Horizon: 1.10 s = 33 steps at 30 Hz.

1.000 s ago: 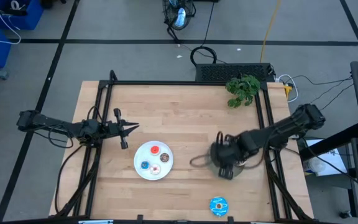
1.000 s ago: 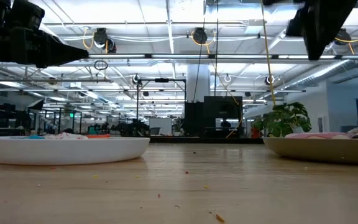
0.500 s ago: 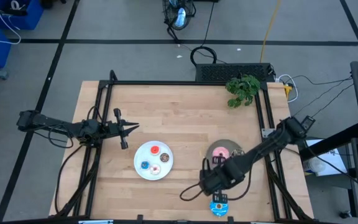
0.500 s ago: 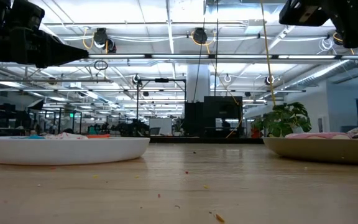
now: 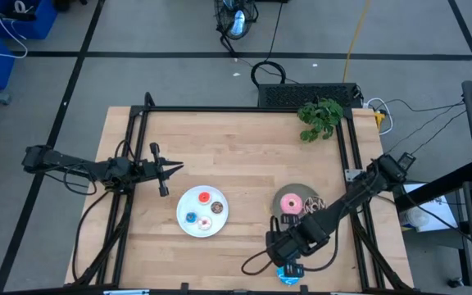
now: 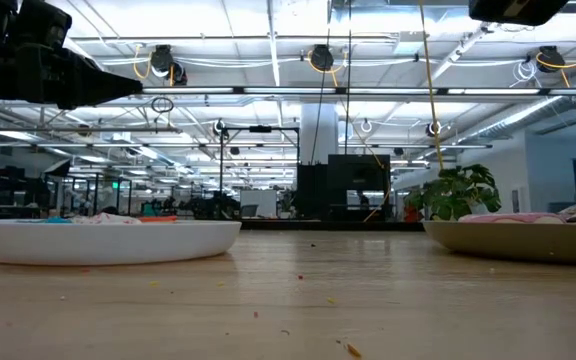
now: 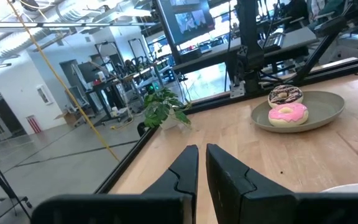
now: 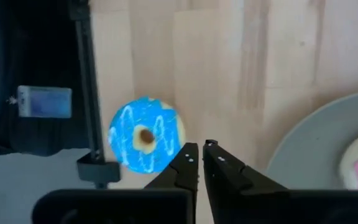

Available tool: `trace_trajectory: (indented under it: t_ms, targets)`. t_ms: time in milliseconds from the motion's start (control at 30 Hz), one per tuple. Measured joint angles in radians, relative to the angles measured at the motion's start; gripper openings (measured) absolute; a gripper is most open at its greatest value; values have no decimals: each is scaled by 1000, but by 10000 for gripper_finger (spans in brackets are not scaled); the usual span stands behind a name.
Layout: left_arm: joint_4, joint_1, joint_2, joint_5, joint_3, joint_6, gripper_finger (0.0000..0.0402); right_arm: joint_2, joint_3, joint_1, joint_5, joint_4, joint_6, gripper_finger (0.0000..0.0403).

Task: Pick & Place donuts
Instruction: Put the large blue donut on the gray plate

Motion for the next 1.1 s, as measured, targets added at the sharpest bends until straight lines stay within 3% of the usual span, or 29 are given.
trace_trajectory:
  t_ms: [400,567,800,1100]
  targets:
    - [0,0,0,0,0,-18,37,0,0,44,15,18,-41,1]
    - [0,0,0,0,0,-21,37,0,0,81,16,111,-48,1]
    - [0,0,0,0,0,-21,37,0,0,137,151,121,-34,2]
    - [0,0,0,1,0,0,37,0,0,168,172,113,-13,59]
